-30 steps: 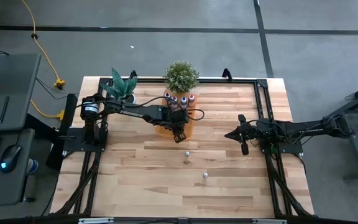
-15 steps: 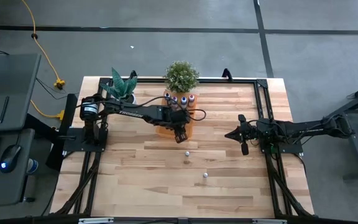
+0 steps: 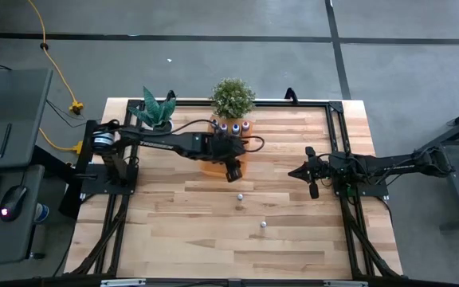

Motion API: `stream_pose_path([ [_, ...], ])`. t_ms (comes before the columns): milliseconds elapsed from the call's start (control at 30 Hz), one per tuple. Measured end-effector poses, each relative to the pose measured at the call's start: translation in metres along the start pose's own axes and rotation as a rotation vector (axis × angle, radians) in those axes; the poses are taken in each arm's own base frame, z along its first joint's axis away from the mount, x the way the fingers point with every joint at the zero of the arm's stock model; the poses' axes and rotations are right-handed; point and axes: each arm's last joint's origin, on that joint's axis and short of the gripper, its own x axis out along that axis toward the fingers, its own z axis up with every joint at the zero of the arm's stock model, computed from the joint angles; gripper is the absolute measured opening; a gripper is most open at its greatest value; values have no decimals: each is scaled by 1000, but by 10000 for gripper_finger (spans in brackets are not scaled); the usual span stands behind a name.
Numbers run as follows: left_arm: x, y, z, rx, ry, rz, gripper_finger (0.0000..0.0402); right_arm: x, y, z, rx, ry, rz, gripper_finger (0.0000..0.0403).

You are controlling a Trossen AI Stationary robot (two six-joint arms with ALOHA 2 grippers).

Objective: Pick & Place food coloring
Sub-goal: Put the small red food coloring bottle into the orange bin

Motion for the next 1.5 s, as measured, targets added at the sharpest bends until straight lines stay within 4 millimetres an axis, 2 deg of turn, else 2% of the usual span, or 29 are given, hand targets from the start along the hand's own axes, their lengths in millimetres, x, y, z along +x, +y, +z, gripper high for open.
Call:
stream_pose_path([
  [367,-66,-23,12,132,-156,-193,189,0,0,0,0,-2,0,0],
  [667,-83,-57,4,415,-186,-473,189,0,0,0,0,-3,0,0],
  [800,-83,-70,-1,466,-163,-511,189,0,0,0,0,-3,0,0],
  [933,-79,-81,6,486,-101,-504,189,0,0,0,0,-4,0,0],
  [1167,-54,-108,27,516,15,-462,189,1,0,-1,0,7,-1,0],
  [1233,-44,-117,26,534,63,-465,189,1,0,-1,0,10,-1,0],
  [1300,-33,-128,29,545,36,-473,189,1,0,-1,0,15,-1,0],
  [1367,-23,-136,24,562,82,-476,189,1,0,-1,0,16,-2,0],
  [1500,-7,-149,21,590,64,-487,189,1,0,-1,0,19,-2,0],
])
